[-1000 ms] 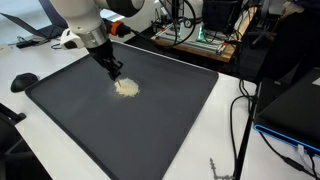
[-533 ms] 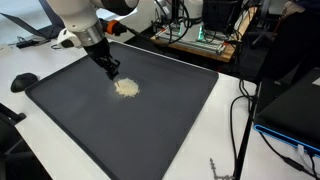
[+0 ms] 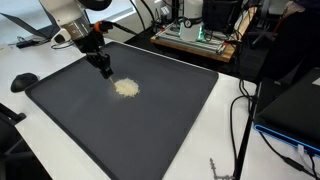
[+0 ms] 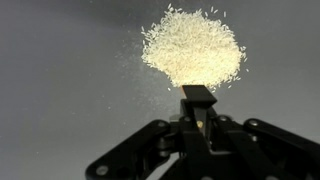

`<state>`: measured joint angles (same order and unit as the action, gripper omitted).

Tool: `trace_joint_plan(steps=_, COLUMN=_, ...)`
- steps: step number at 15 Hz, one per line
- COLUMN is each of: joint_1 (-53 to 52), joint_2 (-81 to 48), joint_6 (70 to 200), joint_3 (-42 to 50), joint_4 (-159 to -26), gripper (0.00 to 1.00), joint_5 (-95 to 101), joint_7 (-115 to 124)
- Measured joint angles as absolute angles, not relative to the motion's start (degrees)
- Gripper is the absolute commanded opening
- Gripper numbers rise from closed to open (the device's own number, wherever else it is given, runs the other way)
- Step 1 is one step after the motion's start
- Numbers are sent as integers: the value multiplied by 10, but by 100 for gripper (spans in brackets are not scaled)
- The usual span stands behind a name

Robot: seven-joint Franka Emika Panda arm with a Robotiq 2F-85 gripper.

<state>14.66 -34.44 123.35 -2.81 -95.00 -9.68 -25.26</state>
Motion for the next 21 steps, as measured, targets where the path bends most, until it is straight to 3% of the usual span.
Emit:
trace_joint_plan(steps=12, joint_1=275, joint_2=-341, joint_6=1258, joint_3=-67, joint_4=-1021, gripper=3, joint_5=-394, joint_7=-524)
trace_joint_plan(steps=21, joint_1=283, joint_2=-296, joint_6=1222, joint_3=-9, joint_4=-1119, gripper=3, joint_5=-565, joint_7=-613)
